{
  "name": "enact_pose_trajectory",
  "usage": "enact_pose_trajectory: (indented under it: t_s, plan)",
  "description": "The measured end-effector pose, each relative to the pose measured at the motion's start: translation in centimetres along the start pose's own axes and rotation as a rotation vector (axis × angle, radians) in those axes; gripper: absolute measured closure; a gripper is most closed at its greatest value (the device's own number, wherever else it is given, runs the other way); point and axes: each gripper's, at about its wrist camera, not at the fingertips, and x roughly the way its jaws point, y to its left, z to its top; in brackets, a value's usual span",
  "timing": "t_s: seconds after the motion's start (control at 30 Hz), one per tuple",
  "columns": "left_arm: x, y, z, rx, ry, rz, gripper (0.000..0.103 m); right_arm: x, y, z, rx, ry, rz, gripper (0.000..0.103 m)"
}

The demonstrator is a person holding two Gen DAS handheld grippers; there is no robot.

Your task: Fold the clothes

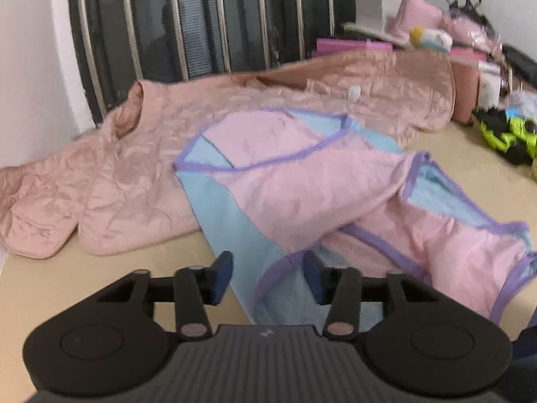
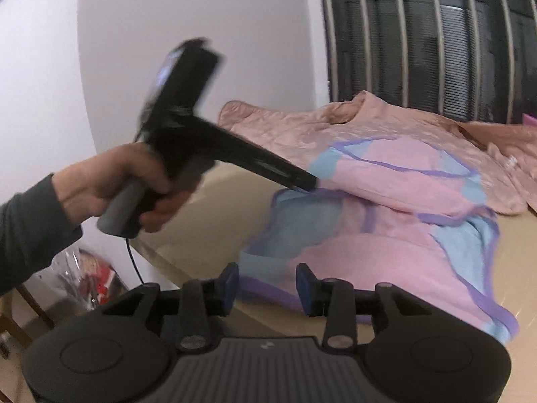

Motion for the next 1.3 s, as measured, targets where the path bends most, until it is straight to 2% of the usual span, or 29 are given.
enact_pose_trajectory:
  t_s: [0.03,0.07,0.13,0.2,0.33,0.43,0.47,0.5,0.53,0.57,0.6,0.63,0.67,0.73,0.8,0.83,0.87,1.0,1.07,1.13,1.17,1.2,1.27,1.3]
  plan:
    - [0.3,0.2,-0.1,-0.018,0.013,-0.002,0.098,0.5,-0.1,-0.1,0.012,0.014,-0.010,0.080]
    - [0.4,0.5,-0.2,-0.043,0.013,0.005,0.098,1.0,-0.3,-0.2,0.030,0.030,-0.021,0.100]
    - [0.1,1.2,-0.5,-0.084,0.007,0.021,0.099,1.0,-1.0,-0.5,0.060,0.047,-0.004,0.099]
    - [-0.4,1.8,-0.8,-0.120,-0.002,0.037,0.100,0.2,-1.2,-0.6,0.026,0.058,-0.002,0.100]
    - [-1.9,1.9,-1.8,-0.173,0.008,0.050,0.100,-1.7,-2.5,-1.3,-0.021,0.102,-0.042,0.100]
    - [-3.8,1.2,-3.6,-0.228,0.027,-0.021,0.098,-3.5,-4.3,-1.6,-0.030,0.125,-0.066,0.100]
    - [-4.4,1.1,-4.0,-0.238,0.027,-0.039,0.093,-4.0,-5.1,-1.6,-0.024,0.129,-0.087,0.099]
    - [-4.8,1.4,-4.0,-0.249,0.017,-0.045,0.083,-4.5,-6.1,-1.6,-0.006,0.134,-0.106,0.098]
    - [-5.2,1.6,-4.0,-0.260,0.006,-0.050,0.076,-4.8,-6.5,-1.6,0.006,0.131,-0.117,0.091]
    - [-5.5,2.0,-3.9,-0.269,-0.007,-0.049,0.067,-5.0,-6.8,-1.5,0.016,0.126,-0.125,0.077]
    - [-5.5,2.7,-3.2,-0.270,-0.031,-0.020,0.064,-5.3,-7.0,-1.4,0.024,0.112,-0.119,0.067]
    - [-5.4,3.5,-2.4,-0.272,-0.053,0.007,0.062,-5.4,-6.8,-1.2,0.033,0.091,-0.103,0.049]
    - [-4.7,4.5,-1.4,-0.276,-0.063,0.031,0.057,-5.4,-6.5,-1.1,0.044,0.068,-0.085,0.043]
    - [-2.9,6.4,0.9,-0.270,-0.068,0.079,0.052,-4.7,-5.9,-1.1,0.054,0.054,-0.084,0.044]
    - [-0.2,7.3,3.5,-0.220,-0.058,0.107,0.048,-4.0,-5.3,-1.1,0.056,0.050,-0.101,0.044]
    - [1.2,7.7,4.6,-0.202,-0.051,0.115,0.044,-3.7,-4.9,-1.2,0.051,0.052,-0.121,0.045]
    - [2.9,8.1,5.6,-0.203,-0.023,0.122,0.035,-3.8,-4.6,-1.3,0.053,0.049,-0.134,0.045]
    - [8.8,8.9,8.4,-0.186,0.067,0.187,0.035,-4.9,-3.6,-2.1,0.083,0.018,-0.094,0.045]
    - [11.1,8.8,9.1,-0.164,0.092,0.253,0.035,-4.5,-2.9,-2.5,0.057,0.033,-0.116,0.045]
    - [12.9,9.3,9.5,-0.184,0.137,0.263,0.049,-3.8,-2.4,-2.7,0.030,0.048,-0.144,0.045]
    - [13.1,9.7,9.4,-0.204,0.142,0.243,0.078,-3.6,-2.3,-2.8,0.023,0.051,-0.152,0.046]
    - [13.2,10.1,9.4,-0.225,0.147,0.223,0.091,-3.5,-2.2,-2.9,0.017,0.054,-0.161,0.049]
    - [12.9,10.5,9.2,-0.245,0.138,0.219,0.098,-3.4,-2.6,-2.7,0.031,0.056,-0.178,0.083]
    - [12.5,10.5,9.0,-0.253,0.124,0.224,0.101,-3.4,-3.1,-2.5,0.060,0.063,-0.158,0.090]
